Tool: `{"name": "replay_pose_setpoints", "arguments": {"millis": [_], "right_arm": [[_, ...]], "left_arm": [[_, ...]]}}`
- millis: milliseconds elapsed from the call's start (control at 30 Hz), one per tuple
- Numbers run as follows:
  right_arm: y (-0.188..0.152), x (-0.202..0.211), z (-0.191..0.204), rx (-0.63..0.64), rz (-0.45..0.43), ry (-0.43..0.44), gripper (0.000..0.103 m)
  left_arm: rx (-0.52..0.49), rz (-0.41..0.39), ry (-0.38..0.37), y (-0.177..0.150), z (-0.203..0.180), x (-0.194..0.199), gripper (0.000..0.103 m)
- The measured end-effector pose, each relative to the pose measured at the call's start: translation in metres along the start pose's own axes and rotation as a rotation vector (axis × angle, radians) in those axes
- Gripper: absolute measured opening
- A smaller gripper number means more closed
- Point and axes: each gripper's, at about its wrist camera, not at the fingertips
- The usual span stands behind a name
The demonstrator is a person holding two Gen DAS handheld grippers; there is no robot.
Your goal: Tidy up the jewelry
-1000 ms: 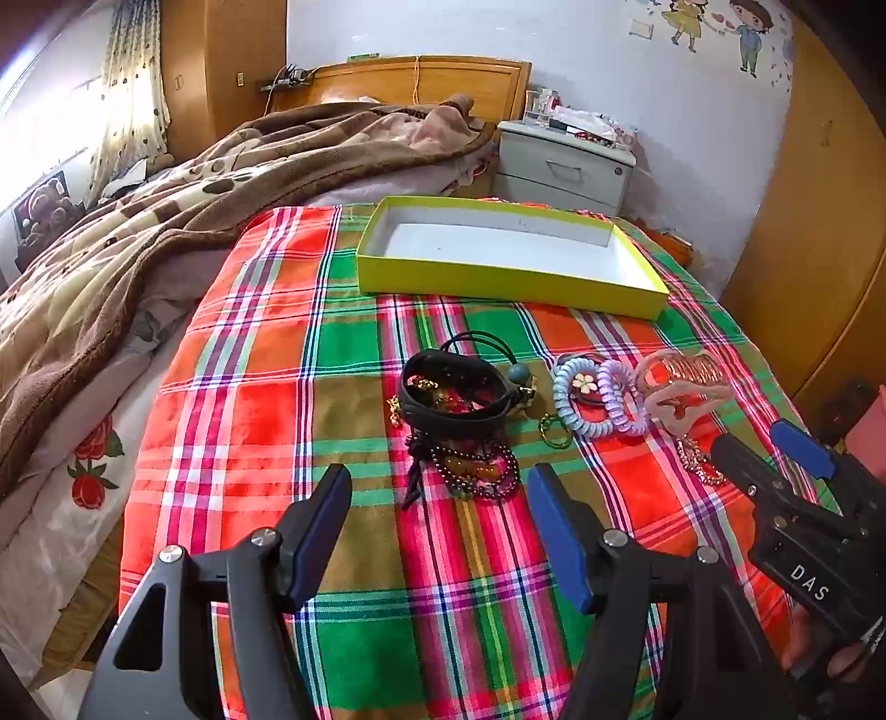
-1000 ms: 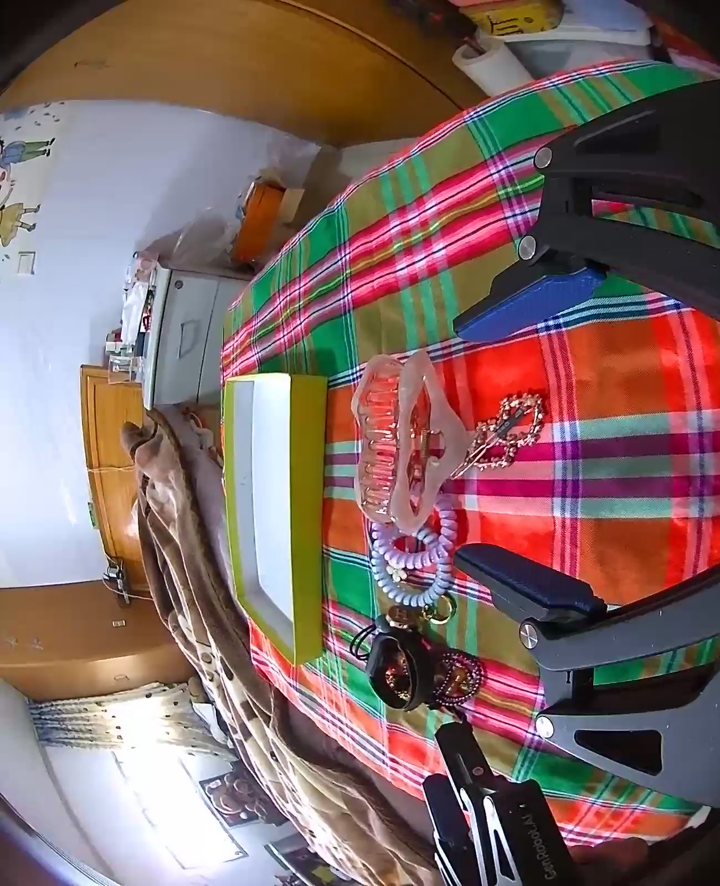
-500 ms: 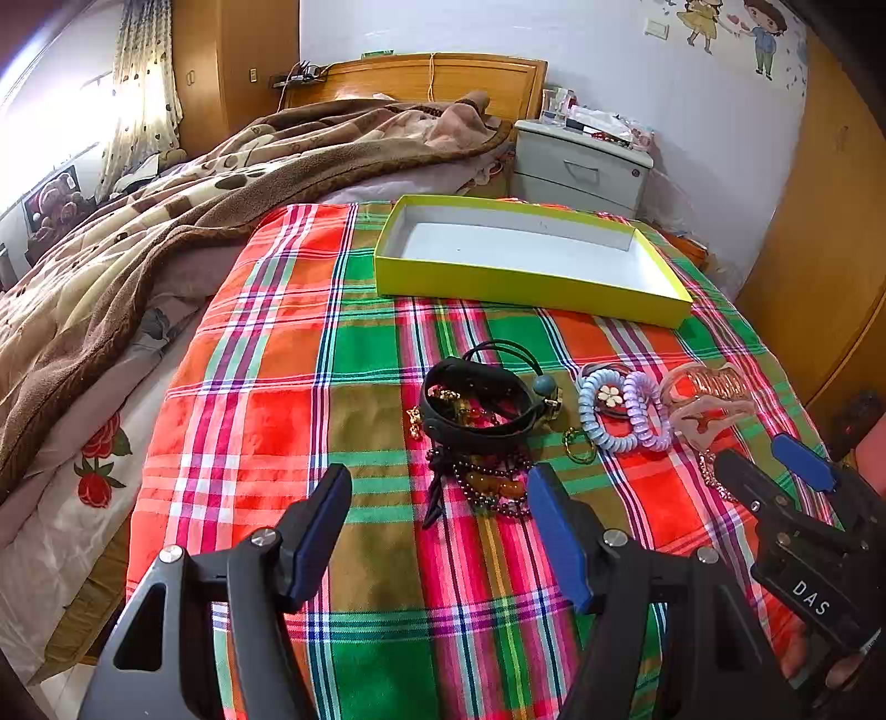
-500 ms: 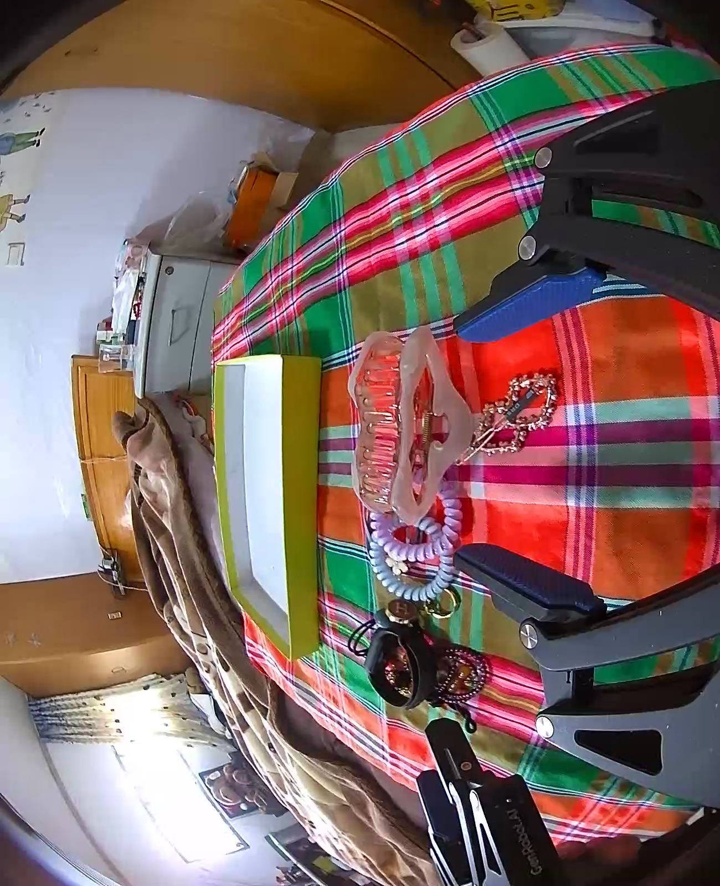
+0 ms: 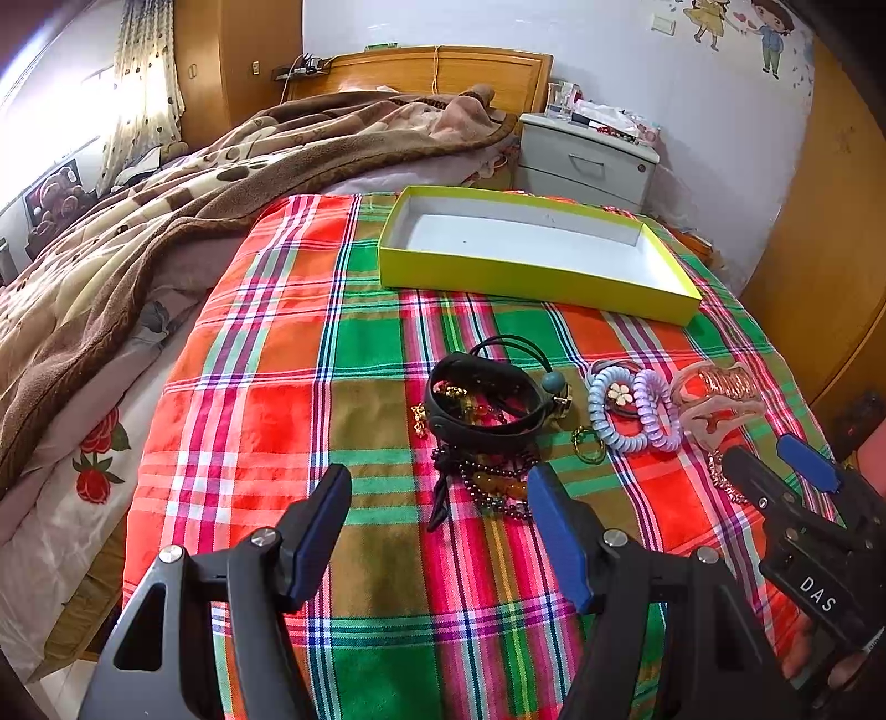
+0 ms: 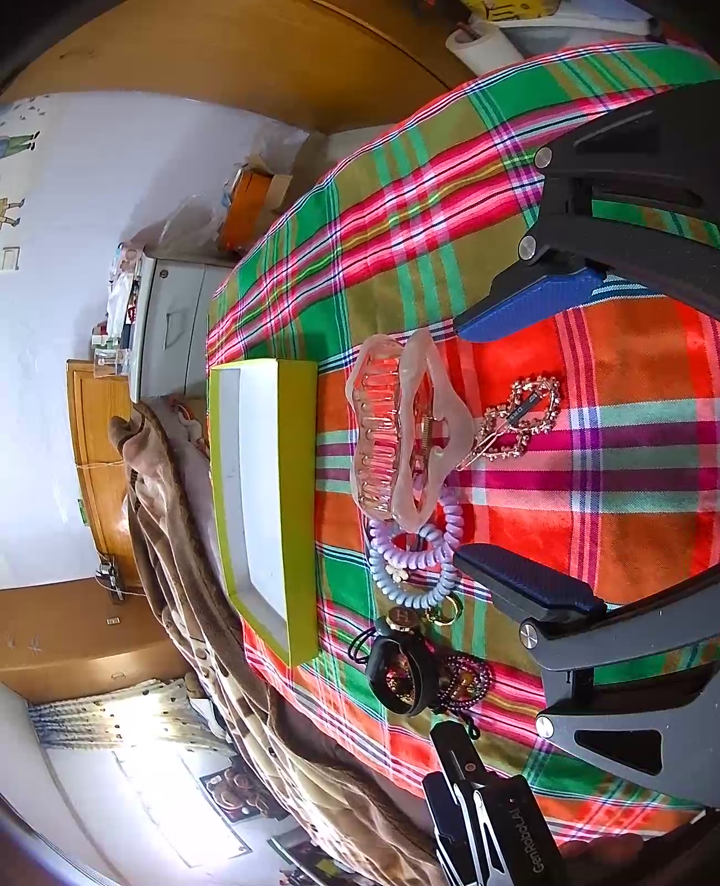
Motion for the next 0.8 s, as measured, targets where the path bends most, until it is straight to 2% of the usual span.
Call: {"name": "replay_pose_setpoints", "arguments": {"millis": [800], "right_arm": [[-0.0011, 0.0026, 0.0011, 0.003, -0.004, -0.001, 0.075]], "left_arm": [[-0.006, -0.004, 0.007, -0.0038, -0.0013, 0.0044, 0.068]]}}
Point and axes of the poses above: each gripper's, at about its wrist camera, not at the fingertips, and x roughly against the way its jaws point, z to its left, y to its top, and after that the axes turned 13 degrees about z, right-handed
